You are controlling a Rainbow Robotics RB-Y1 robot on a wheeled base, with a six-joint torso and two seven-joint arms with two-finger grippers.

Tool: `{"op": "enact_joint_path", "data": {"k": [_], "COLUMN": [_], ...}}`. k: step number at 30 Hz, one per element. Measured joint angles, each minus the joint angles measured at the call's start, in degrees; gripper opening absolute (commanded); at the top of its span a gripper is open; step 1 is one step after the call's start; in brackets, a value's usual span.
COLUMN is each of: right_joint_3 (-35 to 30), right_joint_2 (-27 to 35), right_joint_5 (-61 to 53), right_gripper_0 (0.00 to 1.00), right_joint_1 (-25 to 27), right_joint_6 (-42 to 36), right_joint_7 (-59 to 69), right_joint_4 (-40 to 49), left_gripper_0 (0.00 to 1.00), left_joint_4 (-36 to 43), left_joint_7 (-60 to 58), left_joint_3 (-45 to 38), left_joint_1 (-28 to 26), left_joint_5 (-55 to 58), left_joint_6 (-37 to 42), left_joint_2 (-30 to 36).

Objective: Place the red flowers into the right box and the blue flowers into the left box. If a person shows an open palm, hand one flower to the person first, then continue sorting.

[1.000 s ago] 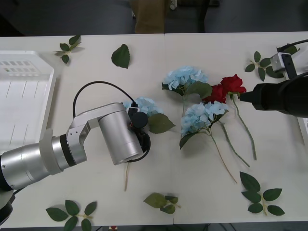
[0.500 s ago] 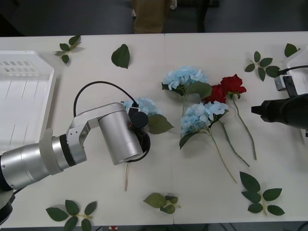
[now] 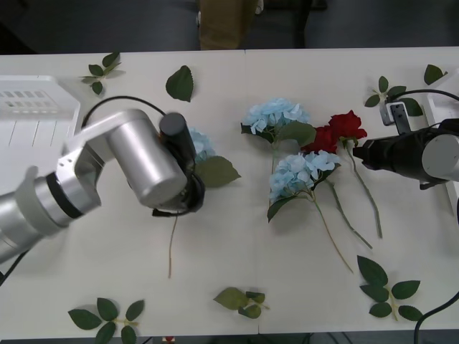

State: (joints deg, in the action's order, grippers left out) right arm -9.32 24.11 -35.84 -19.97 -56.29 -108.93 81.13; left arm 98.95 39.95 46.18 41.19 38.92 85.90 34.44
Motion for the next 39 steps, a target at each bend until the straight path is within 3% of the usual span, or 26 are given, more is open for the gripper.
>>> {"op": "enact_joint_path", "data": {"k": [4, 9, 13, 17, 18, 19, 20, 21, 29, 32, 33, 35, 36, 39], "right_joint_3": [1.4, 4.2, 6.6, 9.4, 9.9, 10.3, 10.7, 10.9, 11.1, 10.0, 9.1, 6.9, 5.5, 1.1], "right_joint_2": [-0.1, -0.1, -0.1, -0.1, -0.1, -0.1, -0.1, -0.1, -0.1, -0.1, -0.1, -0.1, -0.1, 0.8], "right_joint_5": [0.9, 2.4, 2.4, 2.4, 2.3, 2.3, 2.3, 2.3, 1.9, 0.2, -0.3, -1.3, -1.9, -4.7], "right_gripper_0": [0.73, 0.73, 0.73, 0.73, 0.68, 0.36, 0.14, 0.0, 0.0, 0.0, 0.0, 0.0, 0.0, 0.0], "right_joint_1": [-0.3, -0.3, -0.5, -1.5, -1.9, -2.4, -2.8, -3.2, -4.2, -4.3, -4.4, -4.4, -4.4, -4.4], "right_joint_6": [2.3, 5.0, 9.4, 14.5, 15.8, 16.8, 17.2, 17.3, 17.0, 13.0, 10.7, 5.5, 2.8, -5.7], "right_joint_7": [0.0, 0.1, 0.4, 1.9, 1.9, 1.9, 1.9, 1.9, 1.9, 1.9, 1.9, 1.9, 1.9, 1.9], "right_joint_4": [-1.1, -2.0, -4.6, -9.0, -9.8, -10.5, -11.1, -11.4, -12.2, -11.4, -10.8, -9.1, -7.9, -3.4], "left_gripper_0": [0.0, 0.0, 0.0, 0.0, 0.0, 0.0, 0.0, 0.0, 0.0, 0.01, 0.04, 0.89, 1.0, 1.0], "left_joint_4": [2.9, 1.3, -5.5, -15.9, -18.6, -21.5, -23.8, -25.9, -34.6, -35.8, -36.0, -36.1, -36.1, -36.2], "left_joint_7": [12.5, 13.7, 15.8, 29.6, 34.9, 40.8, 45.2, 48.1, 49.6, 49.6, 49.6, 49.6, 49.6, 49.6], "left_joint_3": [-13.5, -24.8, -28.8, -31.5, -32.2, -33.0, -33.7, -34.1, -34.3, -34.3, -34.3, -34.3, -34.3, -34.3], "left_joint_1": [0.0, 0.0, 0.0, 0.0, 0.0, 0.0, 0.0, 0.0, 0.0, 0.0, 0.0, 0.0, 0.0, 0.0], "left_joint_5": [10.2, 18.0, 21.7, 22.1, 22.0, 21.6, 21.0, 20.1, 12.0, 10.3, 9.7, 8.6, 8.2, 7.8], "left_joint_6": [7.9, 14.2, 15.2, 13.5, 12.5, 11.0, 9.4, 7.7, -5.7, -7.2, -7.4, -7.5, -7.5, -7.5], "left_joint_2": [6.5, 16.2, 24.1, 28.6, 29.1, 29.3, 29.3, 29.3, 29.0, 28.8, 28.7, 28.4, 28.3, 28.2]}}
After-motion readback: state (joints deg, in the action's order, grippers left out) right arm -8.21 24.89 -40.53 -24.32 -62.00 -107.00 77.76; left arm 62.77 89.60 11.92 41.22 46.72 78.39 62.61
